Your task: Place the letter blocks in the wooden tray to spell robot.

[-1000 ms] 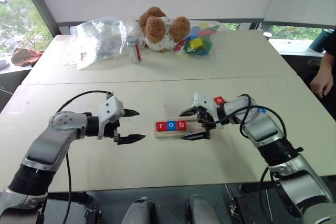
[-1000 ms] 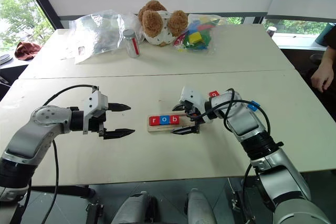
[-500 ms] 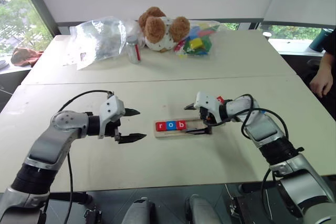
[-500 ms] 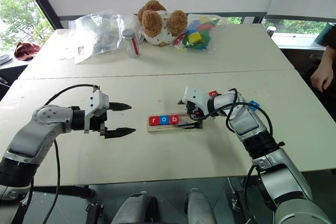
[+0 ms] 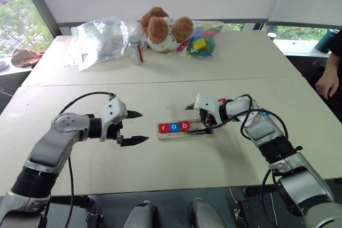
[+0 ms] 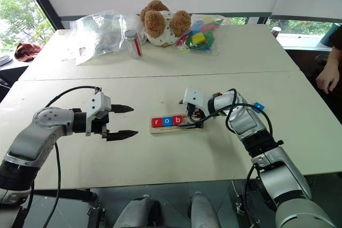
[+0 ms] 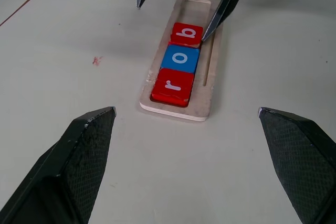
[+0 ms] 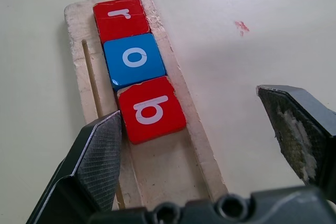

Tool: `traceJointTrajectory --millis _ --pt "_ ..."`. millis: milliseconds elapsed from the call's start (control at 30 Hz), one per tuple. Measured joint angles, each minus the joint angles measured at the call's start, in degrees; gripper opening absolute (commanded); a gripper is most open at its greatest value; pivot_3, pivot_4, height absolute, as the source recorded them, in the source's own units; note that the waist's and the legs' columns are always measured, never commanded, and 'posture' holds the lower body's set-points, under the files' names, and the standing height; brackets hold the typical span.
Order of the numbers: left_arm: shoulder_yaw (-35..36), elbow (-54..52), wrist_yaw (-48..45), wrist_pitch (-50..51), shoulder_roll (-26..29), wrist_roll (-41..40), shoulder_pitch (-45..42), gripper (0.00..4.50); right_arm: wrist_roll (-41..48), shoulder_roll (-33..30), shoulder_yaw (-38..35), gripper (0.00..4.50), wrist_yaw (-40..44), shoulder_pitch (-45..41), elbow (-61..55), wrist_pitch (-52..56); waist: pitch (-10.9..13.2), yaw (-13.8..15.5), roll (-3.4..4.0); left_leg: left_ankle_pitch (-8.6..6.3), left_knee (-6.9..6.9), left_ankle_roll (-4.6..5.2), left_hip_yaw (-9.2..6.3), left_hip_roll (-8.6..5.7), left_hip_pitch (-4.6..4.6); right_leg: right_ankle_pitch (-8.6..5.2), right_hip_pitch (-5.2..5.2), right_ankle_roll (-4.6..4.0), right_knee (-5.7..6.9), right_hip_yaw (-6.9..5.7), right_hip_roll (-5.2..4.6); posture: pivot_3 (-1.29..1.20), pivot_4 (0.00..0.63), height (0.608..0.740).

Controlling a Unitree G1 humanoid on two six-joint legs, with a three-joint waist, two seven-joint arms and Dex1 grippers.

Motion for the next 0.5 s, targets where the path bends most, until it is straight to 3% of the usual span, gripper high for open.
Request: traceJointTrajectory --millis 167,300,400,500 --pt "-0.01 0.12 -0.02 -0.01 -0.03 -0.03 -0.40 4.50 2.27 -1.04 -2.31 4.44 -0.01 2.69 -6.39 5.76 0.00 0.25 0.00 0.00 -0.01 0.00 -0.03 0.00 -0.02 0.00 0.00 0.00 0.00 -0.02 -0.01 0.00 0.150 0.740" --pt "0.61 -0.29 0.05 1.02 -0.04 -1.32 -0.70 4.50 7.39 -1.38 -12.09 4.44 -5.71 4.84 -15.83 19.37 0.00 0.18 0.00 0.00 0.01 0.00 -0.02 0.00 -0.08 0.00 -0.04 0.00 -0.02 0.00 -0.04 0.00 0.150 0.740" --pt "2.34 -2.93 0.07 3.63 0.00 -4.02 -1.71 4.50 8.50 0.19 -23.37 4.44 -18.40 4.51 -21.84 31.88 -0.01 0.29 -0.02 0.00 0.00 -0.01 -0.06 0.00 -0.08 0.00 -0.04 0.00 0.00 -0.01 -0.06 0.00 0.150 0.740" --pt "2.47 -4.85 0.00 5.42 -0.09 -5.35 -3.96 4.50 5.46 7.35 -30.99 4.44 -34.46 4.47 -24.73 41.76 -0.04 0.09 -0.02 0.04 -0.06 -0.09 -0.05 0.00 -0.07 0.00 -0.08 0.00 0.02 0.02 -0.05 0.00 0.150 0.740"
